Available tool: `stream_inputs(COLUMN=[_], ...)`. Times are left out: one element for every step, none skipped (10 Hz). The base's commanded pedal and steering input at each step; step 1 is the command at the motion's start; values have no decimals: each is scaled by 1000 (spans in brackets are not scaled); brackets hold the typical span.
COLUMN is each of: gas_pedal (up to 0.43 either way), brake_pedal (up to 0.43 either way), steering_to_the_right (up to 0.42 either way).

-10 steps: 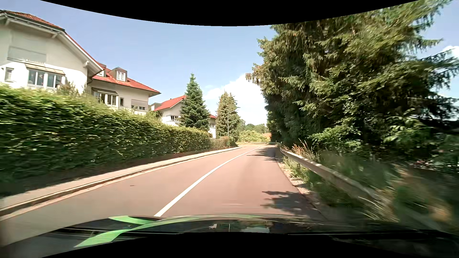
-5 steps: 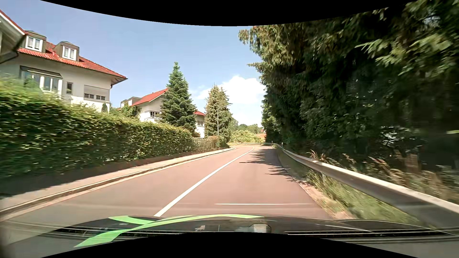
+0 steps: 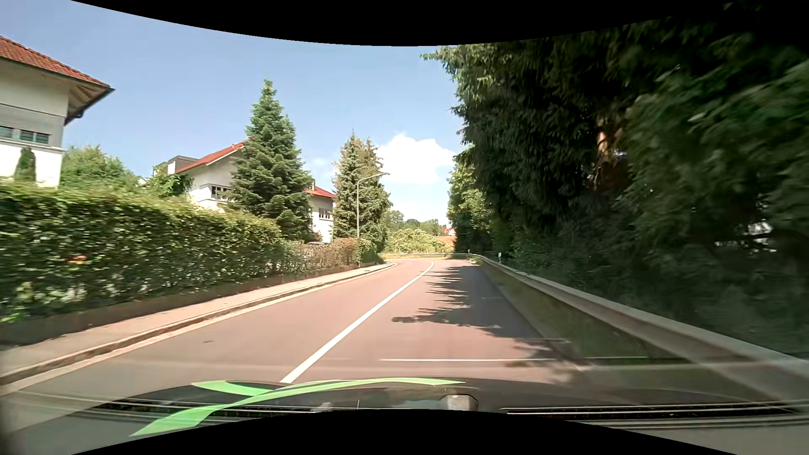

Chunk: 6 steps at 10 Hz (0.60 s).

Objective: Follow the waypoints while adhering to traffic rules and regulations

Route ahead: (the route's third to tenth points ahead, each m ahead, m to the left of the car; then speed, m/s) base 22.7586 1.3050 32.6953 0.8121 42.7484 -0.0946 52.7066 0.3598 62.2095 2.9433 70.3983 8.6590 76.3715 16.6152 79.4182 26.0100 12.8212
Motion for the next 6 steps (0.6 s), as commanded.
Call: stream_inputs(gas_pedal=[189,197,209,228,248,248], brake_pedal=[0,0,0,0,0,0], steering_to_the_right=[31,31,31,30,30,29])
